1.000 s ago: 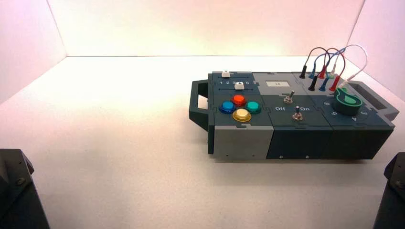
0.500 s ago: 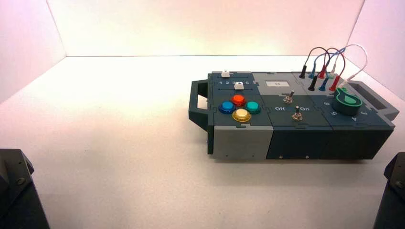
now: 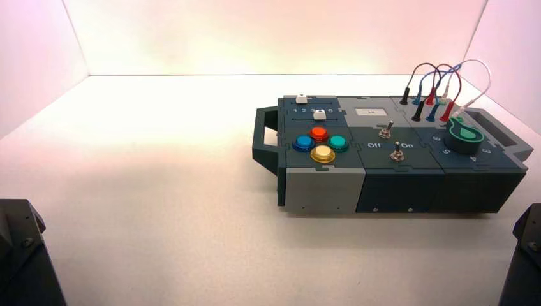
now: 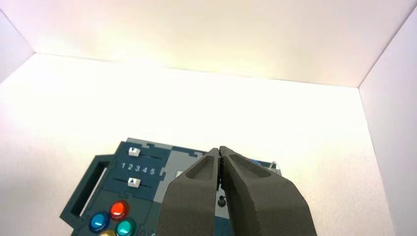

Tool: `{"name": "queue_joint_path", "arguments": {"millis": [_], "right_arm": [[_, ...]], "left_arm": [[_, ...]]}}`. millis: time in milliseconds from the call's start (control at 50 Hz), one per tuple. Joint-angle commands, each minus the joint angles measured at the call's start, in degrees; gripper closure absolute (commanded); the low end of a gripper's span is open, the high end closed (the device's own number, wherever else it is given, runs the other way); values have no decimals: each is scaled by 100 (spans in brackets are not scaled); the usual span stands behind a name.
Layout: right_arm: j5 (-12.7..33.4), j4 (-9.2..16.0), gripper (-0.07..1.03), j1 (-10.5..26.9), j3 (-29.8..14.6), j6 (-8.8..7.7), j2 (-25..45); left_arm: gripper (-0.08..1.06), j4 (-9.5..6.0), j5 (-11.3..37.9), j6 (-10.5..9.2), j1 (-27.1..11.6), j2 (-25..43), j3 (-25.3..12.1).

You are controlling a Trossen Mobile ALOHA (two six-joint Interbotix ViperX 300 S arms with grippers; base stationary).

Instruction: Move the left gripper to the left.

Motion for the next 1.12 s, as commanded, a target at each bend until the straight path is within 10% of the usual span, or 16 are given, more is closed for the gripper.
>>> {"name": "queue_joint_path", "arguments": {"millis": [20, 200, 1120], "right_arm": [[-35, 18, 98, 9, -114, 9, 246], [-35, 26, 98, 79, -123, 0, 448], [-35, 132, 98, 88, -158, -9, 501]], "left_arm": [[101, -18, -70, 18, 404, 624, -501], [101, -35, -141, -18, 1204, 1072, -976], [101, -62, -114, 0, 1222, 1477, -958]]}}
